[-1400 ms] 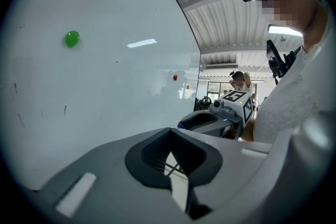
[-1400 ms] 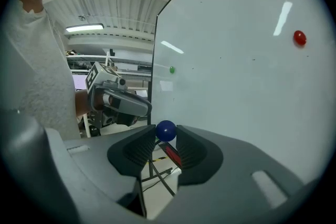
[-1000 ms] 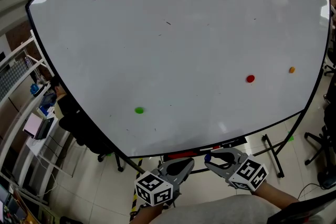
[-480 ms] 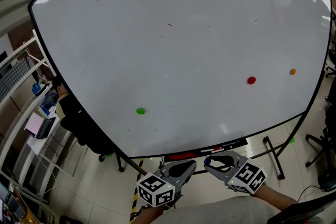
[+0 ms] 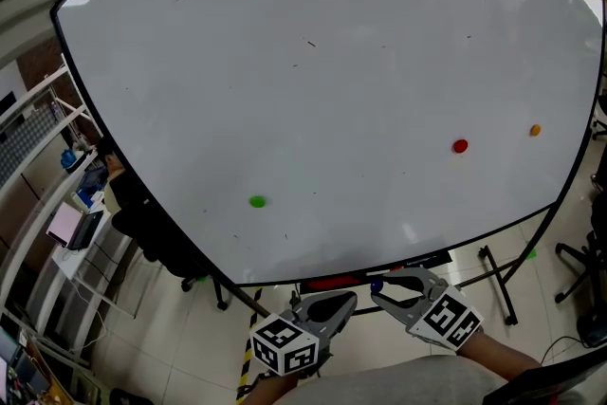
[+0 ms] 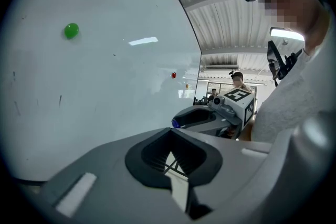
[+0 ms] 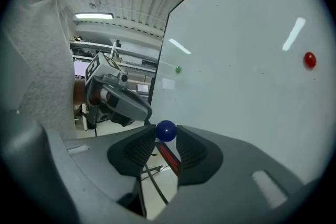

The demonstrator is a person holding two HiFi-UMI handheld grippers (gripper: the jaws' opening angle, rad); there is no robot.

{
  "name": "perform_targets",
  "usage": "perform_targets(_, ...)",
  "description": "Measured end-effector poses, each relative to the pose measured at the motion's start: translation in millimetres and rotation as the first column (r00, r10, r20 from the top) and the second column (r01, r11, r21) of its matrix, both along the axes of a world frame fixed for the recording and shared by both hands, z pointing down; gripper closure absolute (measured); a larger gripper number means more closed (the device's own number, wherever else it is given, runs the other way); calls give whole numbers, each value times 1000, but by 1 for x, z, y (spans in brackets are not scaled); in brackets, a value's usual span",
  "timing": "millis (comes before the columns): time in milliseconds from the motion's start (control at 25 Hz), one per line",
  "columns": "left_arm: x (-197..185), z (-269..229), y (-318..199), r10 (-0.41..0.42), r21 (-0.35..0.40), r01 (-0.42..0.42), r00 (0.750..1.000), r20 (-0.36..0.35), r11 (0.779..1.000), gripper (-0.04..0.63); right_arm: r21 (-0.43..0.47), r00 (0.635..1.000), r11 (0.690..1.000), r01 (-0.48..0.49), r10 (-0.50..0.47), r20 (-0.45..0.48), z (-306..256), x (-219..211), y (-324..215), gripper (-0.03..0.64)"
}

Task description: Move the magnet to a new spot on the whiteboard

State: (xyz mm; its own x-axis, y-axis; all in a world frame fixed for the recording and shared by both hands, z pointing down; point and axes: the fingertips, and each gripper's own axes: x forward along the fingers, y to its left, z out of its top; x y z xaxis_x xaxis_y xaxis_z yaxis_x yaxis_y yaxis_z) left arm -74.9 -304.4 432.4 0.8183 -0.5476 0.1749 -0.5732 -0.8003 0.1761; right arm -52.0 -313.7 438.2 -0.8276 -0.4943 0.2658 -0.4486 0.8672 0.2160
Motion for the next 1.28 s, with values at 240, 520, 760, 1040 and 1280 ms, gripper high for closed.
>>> perform_targets(240, 0, 1, -1, 19, -7, -19, 1000, 8, 1000, 611, 136, 998, 990, -41, 46, -33, -33, 2, -27, 491)
perform_targets(520, -3, 0, -8, 22, -5, -22, 1000, 11, 1000, 611, 364, 979, 925, -106, 161, -124, -73, 8, -63, 491)
perform_targets(760, -4, -1, -16, 39, -3, -39, 999, 17, 999, 611, 568, 935, 811, -144, 299, -190, -106, 7, -97, 491)
perform_targets(1040, -7, 3, -27, 46, -14, -46, 999, 22, 999, 611, 669, 895, 723, -172, 398, -200, -121, 0, -125, 491)
perform_targets(1280, -14, 6, -35, 42, -16, -42, 999, 15, 999, 611, 709, 869, 677, -195, 455, -195, -128, -6, -137, 491)
